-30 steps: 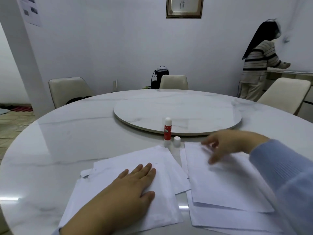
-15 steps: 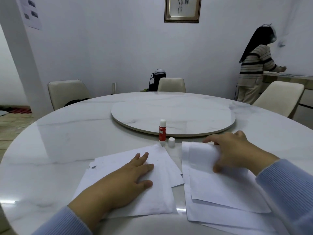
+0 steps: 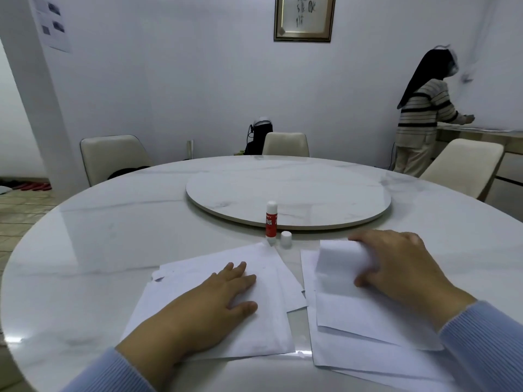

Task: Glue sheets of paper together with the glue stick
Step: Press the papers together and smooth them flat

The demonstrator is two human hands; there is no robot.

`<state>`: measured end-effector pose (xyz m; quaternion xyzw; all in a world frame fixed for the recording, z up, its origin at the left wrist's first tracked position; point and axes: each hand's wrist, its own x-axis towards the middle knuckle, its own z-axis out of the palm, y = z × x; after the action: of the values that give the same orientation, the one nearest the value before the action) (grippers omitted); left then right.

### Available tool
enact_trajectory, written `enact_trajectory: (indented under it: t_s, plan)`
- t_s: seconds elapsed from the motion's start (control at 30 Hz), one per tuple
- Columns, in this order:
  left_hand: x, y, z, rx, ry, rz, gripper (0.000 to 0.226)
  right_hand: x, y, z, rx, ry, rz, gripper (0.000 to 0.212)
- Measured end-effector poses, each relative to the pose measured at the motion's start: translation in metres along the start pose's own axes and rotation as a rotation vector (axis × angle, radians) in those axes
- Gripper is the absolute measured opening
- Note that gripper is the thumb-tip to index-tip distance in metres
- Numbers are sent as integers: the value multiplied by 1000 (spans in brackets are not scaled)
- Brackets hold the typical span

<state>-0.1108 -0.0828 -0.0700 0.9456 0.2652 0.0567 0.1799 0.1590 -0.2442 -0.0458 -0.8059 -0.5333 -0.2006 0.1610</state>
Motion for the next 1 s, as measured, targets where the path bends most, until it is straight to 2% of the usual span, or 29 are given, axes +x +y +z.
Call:
enact_trajectory:
  t_s: [0.07, 0.13, 0.3, 0.33, 0.4, 0.43, 0.5, 0.53, 0.6, 0.7, 0.73, 0.8, 0.93, 1.0]
  plan:
    - [0, 0, 1, -5, 22, 0, 56, -5, -2, 2, -64, 77, -30, 62]
    - [-1, 0, 1, -25, 68, 5, 55, -6, -5, -2, -69, 72, -26, 62]
    - [-7, -2, -22, -195, 253, -19, 45, 13, -5, -49, 60, -214, 105, 70]
    - [-12, -6, -31, -280, 322, -30, 39, 19, -4, -64, 85, -247, 116, 76]
    - [-23, -14, -46, -584, 513, -44, 25, 29, -5, -99, 178, -208, 135, 85]
    - [-29, -18, -52, -790, 592, -28, 19, 31, -10, -116, 294, -168, 156, 88]
    - [-40, -23, -58, -1155, 654, 55, 21, 32, -19, -136, 711, -107, 154, 94]
    - [-45, -24, -58, -1294, 642, 100, 23, 34, -26, -137, 941, -82, 149, 94]
    - [-53, -25, -54, -1430, 526, 186, 26, 39, -47, -131, 1273, -58, 191, 83]
    - [-58, -22, -50, -1469, 249, 201, 74, 38, -91, -105, 1542, -97, 280, 64]
    - [-60, -20, -50, -1475, 188, 219, 80, 37, -105, -95, 1564, -105, 321, 66]
    - [-64, -17, -56, -1443, 169, 225, 78, 33, -127, -75, 1554, -108, 407, 69]
    - [-71, -23, -67, -1324, 326, 15, 71, 25, -149, -40, 1407, -94, 533, 66]
    - [-71, -25, -66, -1231, 323, -65, 66, 23, -151, -29, 1477, -135, 577, 67]
